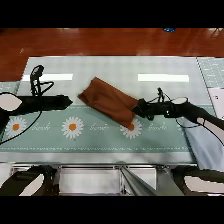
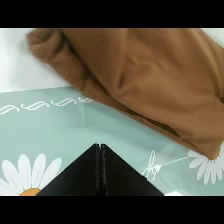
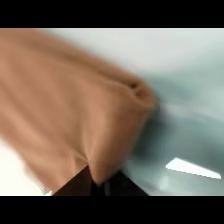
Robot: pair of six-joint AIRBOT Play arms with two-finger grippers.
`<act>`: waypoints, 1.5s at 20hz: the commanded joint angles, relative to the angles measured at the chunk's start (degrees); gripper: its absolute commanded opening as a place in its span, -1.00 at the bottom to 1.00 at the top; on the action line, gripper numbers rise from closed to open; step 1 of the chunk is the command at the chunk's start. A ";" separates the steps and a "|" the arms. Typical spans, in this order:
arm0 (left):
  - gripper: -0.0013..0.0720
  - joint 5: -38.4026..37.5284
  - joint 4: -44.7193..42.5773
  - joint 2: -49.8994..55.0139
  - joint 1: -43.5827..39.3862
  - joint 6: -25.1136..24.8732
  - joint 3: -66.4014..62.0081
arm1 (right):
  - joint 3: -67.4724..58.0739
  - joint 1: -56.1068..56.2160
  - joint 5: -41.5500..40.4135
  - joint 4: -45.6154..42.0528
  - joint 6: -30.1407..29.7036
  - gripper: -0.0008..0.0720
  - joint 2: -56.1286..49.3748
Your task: Fold the shirts.
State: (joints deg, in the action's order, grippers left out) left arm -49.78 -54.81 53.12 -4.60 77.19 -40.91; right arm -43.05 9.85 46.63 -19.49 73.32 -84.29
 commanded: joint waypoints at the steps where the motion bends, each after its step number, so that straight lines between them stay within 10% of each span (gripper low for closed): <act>1: -0.92 0.74 0.04 0.15 -0.02 0.00 0.02 | -12.79 3.45 4.57 -0.70 -2.43 -0.90 -2.69; 14: -0.92 0.68 0.00 0.15 -0.02 -0.04 0.02 | -67.56 -10.25 33.44 -38.05 23.98 -0.90 -0.92; 25: -0.92 -5.79 0.48 0.13 -0.07 -0.02 0.02 | -67.43 -39.32 59.91 -54.55 33.44 -0.90 11.72; 30: -0.92 -5.68 0.46 0.13 -0.07 -0.04 0.02 | -51.71 -48.48 59.87 -62.29 33.27 -0.90 23.89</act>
State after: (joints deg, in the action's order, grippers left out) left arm -55.33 -54.37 53.25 -4.67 77.17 -40.91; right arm -102.85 -33.06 103.70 -75.90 105.82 -66.63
